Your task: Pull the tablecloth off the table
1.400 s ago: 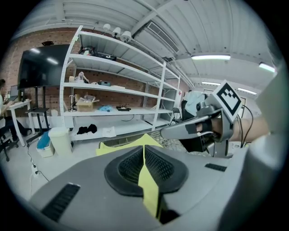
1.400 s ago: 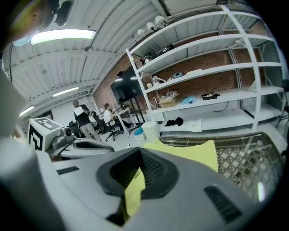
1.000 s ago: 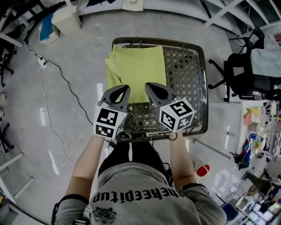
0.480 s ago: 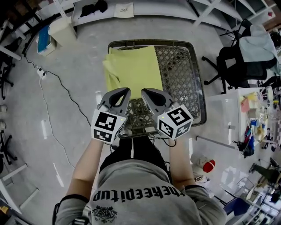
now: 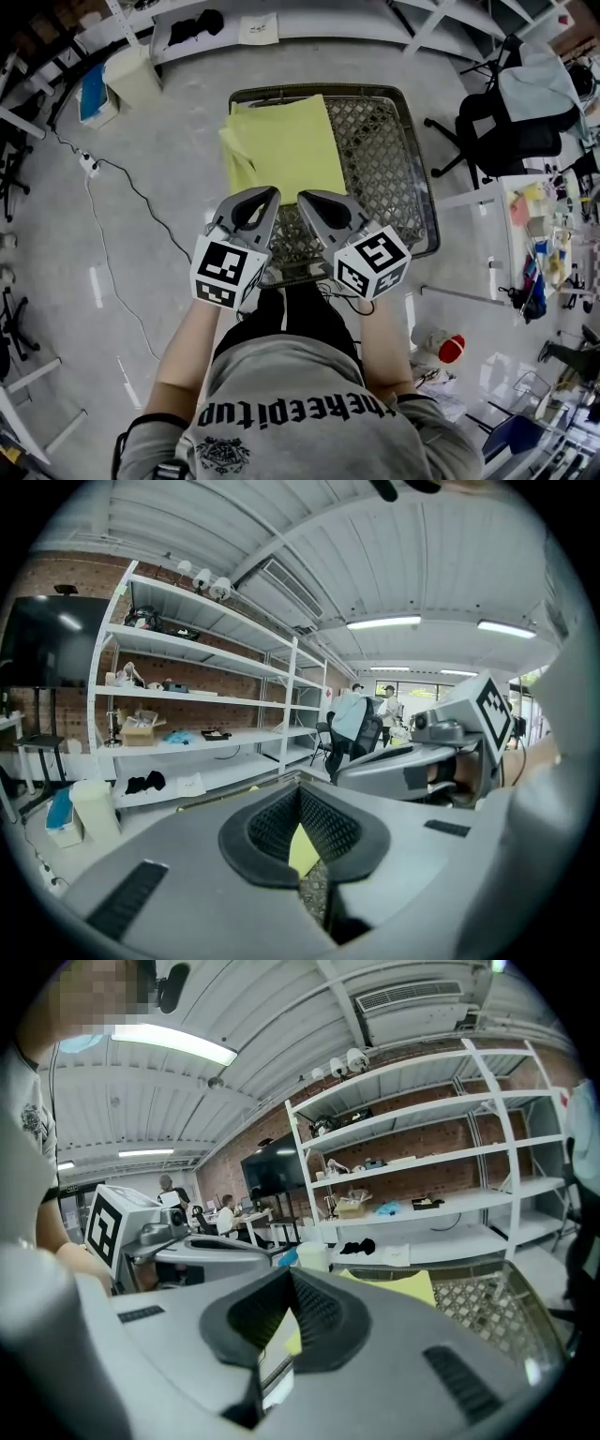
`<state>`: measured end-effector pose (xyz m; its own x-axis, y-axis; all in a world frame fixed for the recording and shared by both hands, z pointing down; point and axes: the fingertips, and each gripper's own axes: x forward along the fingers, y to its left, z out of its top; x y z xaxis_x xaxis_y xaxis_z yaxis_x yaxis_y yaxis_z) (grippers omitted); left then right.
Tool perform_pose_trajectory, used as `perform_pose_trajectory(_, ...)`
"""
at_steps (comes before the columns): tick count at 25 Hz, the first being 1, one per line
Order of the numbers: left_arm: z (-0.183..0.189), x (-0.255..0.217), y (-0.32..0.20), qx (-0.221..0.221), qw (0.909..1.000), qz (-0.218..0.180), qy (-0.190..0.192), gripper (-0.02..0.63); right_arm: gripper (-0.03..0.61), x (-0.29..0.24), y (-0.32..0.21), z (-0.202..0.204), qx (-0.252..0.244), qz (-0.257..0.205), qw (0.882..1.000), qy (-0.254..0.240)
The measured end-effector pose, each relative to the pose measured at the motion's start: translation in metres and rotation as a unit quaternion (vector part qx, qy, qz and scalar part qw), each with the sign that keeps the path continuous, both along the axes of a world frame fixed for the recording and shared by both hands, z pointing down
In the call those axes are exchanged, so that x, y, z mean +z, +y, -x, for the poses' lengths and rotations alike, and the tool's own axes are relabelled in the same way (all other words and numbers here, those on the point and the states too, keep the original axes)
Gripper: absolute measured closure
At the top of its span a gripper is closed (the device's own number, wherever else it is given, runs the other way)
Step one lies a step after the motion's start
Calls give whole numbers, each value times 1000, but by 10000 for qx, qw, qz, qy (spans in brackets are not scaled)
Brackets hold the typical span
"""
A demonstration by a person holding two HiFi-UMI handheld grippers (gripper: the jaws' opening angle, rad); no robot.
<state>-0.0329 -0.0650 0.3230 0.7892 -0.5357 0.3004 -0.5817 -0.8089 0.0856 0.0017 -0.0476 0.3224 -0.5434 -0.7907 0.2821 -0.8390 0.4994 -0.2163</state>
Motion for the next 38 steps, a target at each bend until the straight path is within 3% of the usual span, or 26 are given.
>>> perform_pose_trajectory(18, -1, -29, 21, 148, 9993, -182, 291, 600, 568, -28, 17, 8, 76, -429, 9990, -30)
perform_pose_trajectory(38, -3, -40, 27, 247, 9980, -171, 560, 598, 568, -41, 26, 10, 97, -517, 9986, -20)
